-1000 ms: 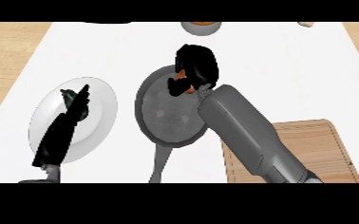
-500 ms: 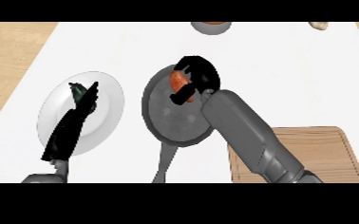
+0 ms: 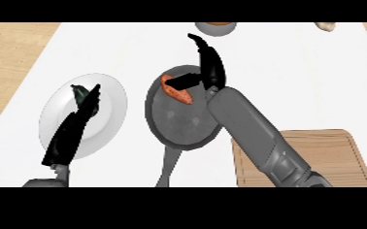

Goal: Pick the sweet potato from the cutting board and place it in the pan

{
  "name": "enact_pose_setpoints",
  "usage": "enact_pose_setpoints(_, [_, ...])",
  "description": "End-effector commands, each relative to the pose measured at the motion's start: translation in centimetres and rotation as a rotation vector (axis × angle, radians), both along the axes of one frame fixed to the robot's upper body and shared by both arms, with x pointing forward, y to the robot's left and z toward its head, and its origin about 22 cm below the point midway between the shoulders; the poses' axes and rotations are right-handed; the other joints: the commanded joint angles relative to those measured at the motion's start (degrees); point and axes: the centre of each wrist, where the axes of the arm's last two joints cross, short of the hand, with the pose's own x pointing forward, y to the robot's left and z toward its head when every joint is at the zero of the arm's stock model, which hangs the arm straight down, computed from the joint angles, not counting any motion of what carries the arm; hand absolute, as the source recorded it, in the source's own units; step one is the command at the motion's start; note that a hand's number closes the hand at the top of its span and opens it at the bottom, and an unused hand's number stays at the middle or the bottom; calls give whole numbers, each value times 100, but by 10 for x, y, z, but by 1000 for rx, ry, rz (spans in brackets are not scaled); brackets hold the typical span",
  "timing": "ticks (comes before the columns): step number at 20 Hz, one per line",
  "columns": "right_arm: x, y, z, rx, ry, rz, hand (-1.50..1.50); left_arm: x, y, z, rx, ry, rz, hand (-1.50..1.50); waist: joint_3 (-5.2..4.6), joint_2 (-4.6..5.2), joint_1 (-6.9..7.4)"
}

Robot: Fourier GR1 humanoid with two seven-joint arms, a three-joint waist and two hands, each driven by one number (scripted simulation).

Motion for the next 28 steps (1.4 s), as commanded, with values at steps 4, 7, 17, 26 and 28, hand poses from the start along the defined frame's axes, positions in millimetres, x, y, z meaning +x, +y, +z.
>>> enact_pose_setpoints(4, [9,-22,-11,167,-100,-257,-150,-4,9,6,-7,3,44,0,0,-49,-282])
enact_pose_setpoints(7, [13,-33,-15,211,-112,-296,-150,-8,4,-5,-11,24,69,0,-5,-75,-454])
enact_pose_setpoints(17, [-10,-165,-37,159,-208,-293,-150,-16,24,-1,2,18,137,0,-12,-166,-701])
enact_pose_setpoints(26, [-64,-278,-35,163,-250,-273,-150,-33,31,-7,-1,18,121,0,-12,-167,-701])
enact_pose_setpoints(28, [-49,-289,-12,157,-222,-271,-150,-18,23,-1,-8,31,112,0,-12,-152,-661])
